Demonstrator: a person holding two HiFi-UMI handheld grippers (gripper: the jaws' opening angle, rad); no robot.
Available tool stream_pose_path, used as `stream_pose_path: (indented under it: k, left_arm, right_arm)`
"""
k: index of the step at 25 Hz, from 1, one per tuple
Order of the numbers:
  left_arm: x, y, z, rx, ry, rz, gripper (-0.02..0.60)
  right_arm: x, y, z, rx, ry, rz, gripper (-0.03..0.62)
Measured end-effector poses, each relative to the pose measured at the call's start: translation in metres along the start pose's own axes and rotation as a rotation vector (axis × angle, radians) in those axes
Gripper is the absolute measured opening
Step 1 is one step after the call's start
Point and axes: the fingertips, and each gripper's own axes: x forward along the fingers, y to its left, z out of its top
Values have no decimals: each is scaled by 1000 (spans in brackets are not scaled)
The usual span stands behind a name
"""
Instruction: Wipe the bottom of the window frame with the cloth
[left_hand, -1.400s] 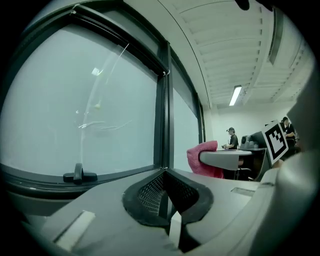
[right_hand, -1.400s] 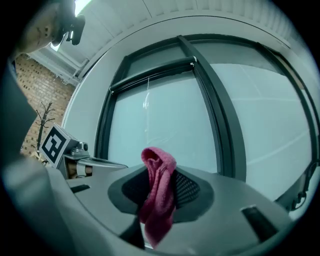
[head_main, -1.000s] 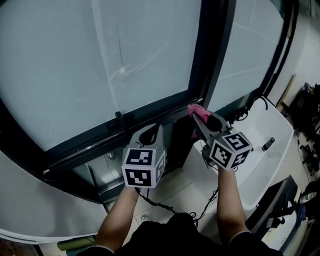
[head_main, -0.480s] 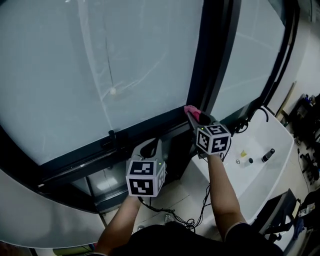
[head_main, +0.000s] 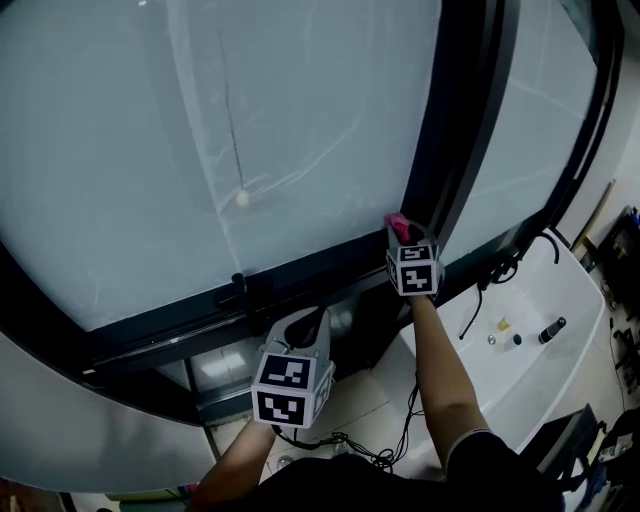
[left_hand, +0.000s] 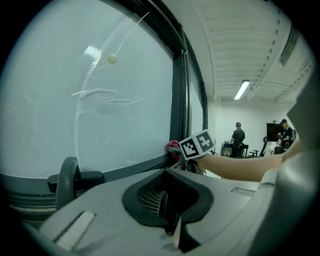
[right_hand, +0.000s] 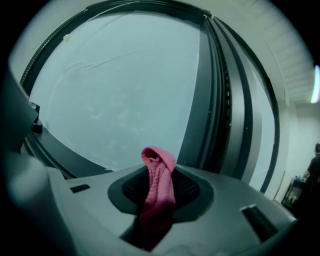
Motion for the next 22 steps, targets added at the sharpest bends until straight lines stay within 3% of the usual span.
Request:
stream_pose_path:
  k: [6,9,15,22]
  left_arm:
    - [-18,10,3,6,-15,3,8]
    - [-29,19,3,-10,-33,23,8]
    - [-46,27,-6,-46,-39,33,8]
    - [-64,37,-20,-76,-20,71,8]
  right_arm:
    - [7,17,-8,-50,87,44,114]
    - [0,38,-7,-55,86,119,113]
    - [-28,123,14,-78,65,307,112]
    - [-61,217,41,-105,17,459,112]
